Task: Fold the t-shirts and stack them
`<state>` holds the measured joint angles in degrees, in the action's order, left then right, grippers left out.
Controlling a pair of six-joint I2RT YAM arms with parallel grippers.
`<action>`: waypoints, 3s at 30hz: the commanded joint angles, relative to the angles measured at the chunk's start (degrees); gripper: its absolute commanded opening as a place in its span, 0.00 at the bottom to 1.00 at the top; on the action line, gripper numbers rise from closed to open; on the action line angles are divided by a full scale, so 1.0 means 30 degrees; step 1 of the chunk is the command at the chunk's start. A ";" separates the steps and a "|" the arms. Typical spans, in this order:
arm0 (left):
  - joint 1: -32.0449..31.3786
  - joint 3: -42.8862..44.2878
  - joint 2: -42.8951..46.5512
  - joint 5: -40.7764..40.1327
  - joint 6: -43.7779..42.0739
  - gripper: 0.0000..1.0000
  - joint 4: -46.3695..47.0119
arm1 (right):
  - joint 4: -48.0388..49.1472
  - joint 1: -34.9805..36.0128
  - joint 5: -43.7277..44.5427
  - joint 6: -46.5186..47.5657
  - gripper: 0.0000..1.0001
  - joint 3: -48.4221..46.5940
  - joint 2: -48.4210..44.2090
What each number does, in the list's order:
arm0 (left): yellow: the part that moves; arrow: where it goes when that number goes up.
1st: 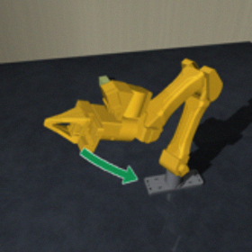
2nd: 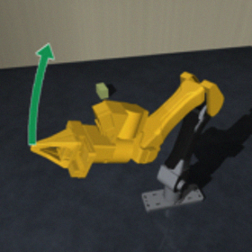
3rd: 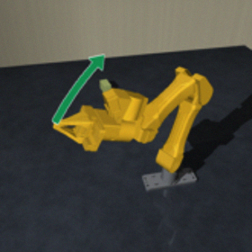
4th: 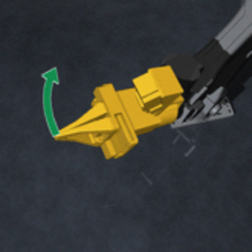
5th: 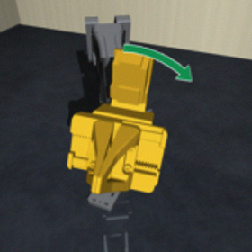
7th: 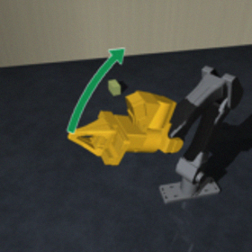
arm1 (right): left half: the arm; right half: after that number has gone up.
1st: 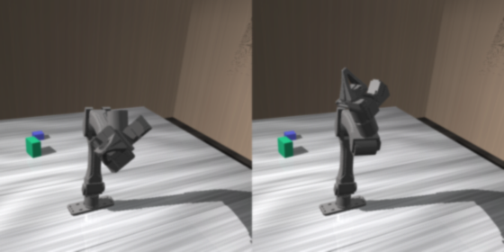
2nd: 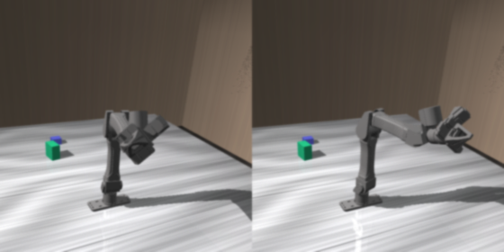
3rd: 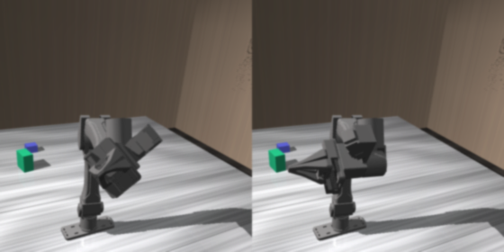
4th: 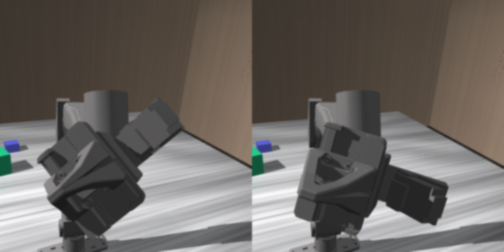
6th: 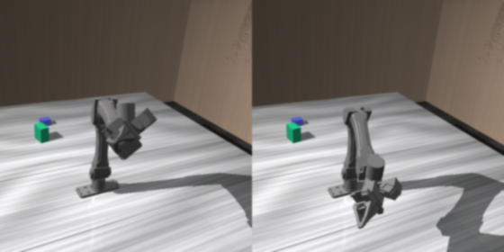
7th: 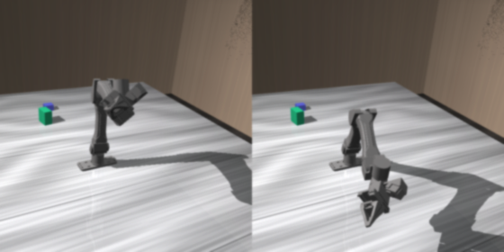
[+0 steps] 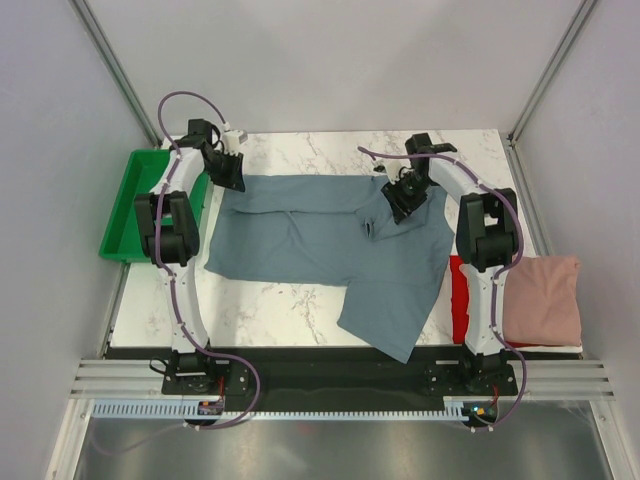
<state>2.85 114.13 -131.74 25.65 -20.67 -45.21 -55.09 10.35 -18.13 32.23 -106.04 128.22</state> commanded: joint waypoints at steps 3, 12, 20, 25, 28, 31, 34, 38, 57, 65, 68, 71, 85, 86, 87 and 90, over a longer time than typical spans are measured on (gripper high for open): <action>-0.0218 0.0014 0.0057 0.0474 0.0150 0.25 -0.0076 | -0.0064 -0.0227 -0.0196 0.0038 0.48 -0.0309 -0.0348; -0.0423 0.0542 -0.0178 0.0415 0.0092 0.25 -0.0076 | -0.0123 -0.0315 -0.0021 0.0359 0.11 0.2178 -0.3333; -0.0423 0.0600 -0.0031 0.0151 -0.0113 0.25 -0.0047 | -0.2084 -0.0315 0.0798 0.3314 0.28 0.6866 -0.8606; -0.0394 0.0922 -0.0118 0.0006 0.0091 0.25 0.0158 | -0.0333 -0.0666 0.1122 0.3821 0.29 0.6992 -0.9084; -0.0423 0.1448 -0.0352 -0.0170 0.0092 0.25 0.0158 | 0.0491 -0.0959 0.0975 0.2474 0.29 0.4096 -0.6188; -0.0482 0.1596 -0.0441 -0.0258 0.0034 0.25 0.0158 | 0.0492 -0.1689 0.0800 0.0717 0.28 -0.0180 -0.2467; -0.0511 0.1888 -0.0733 -0.0550 0.0237 0.25 0.0188 | 0.0521 -0.1984 0.1032 0.0010 0.28 -0.3874 0.0494; -0.0570 0.2708 -0.1844 -0.2013 0.0998 0.26 0.0158 | 0.0727 -0.1985 0.1969 -0.0225 0.28 -0.6691 0.2958; -0.1712 0.6744 -0.4309 -0.5592 0.1966 0.32 0.1270 | 0.7169 -0.1723 0.8591 -0.0314 0.34 -1.1177 0.8909; -0.1596 0.4649 0.1422 -0.7404 0.4477 0.39 0.1975 | 0.9631 -0.1663 0.7657 -0.1952 0.48 -0.7704 0.2765; -0.1391 0.2219 0.3040 -0.7088 0.6702 0.45 0.0982 | 0.9605 -0.1634 0.5262 -0.2364 0.55 -0.5358 0.0126; -0.1186 -0.0564 0.4448 -0.5479 0.8612 0.49 0.0188 | 0.8174 -0.1663 0.1718 -0.1955 0.58 -0.3946 -0.1459; -0.0980 -0.3414 0.4130 -0.3451 0.9057 0.48 -0.0018 | 0.3042 0.0094 -0.2483 -0.0899 0.43 -0.3442 0.0675; -0.0980 -0.3384 0.4071 -0.3539 0.8970 0.47 -0.0018 | 0.3041 0.0211 -0.2395 -0.0841 0.43 -0.3530 0.1083; -0.0980 -0.3297 0.4041 -0.3627 0.8911 0.47 0.0040 | 0.3041 0.0444 -0.2249 -0.0695 0.42 -0.3589 0.1290; -0.0980 -0.3179 0.3924 -0.4212 0.8764 0.47 0.0041 | 0.2691 0.0942 -0.1664 -0.0373 0.41 -0.3911 0.1994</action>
<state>-0.12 102.26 -120.40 13.61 4.93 -45.80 -45.52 12.01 -23.38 29.10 -116.60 133.78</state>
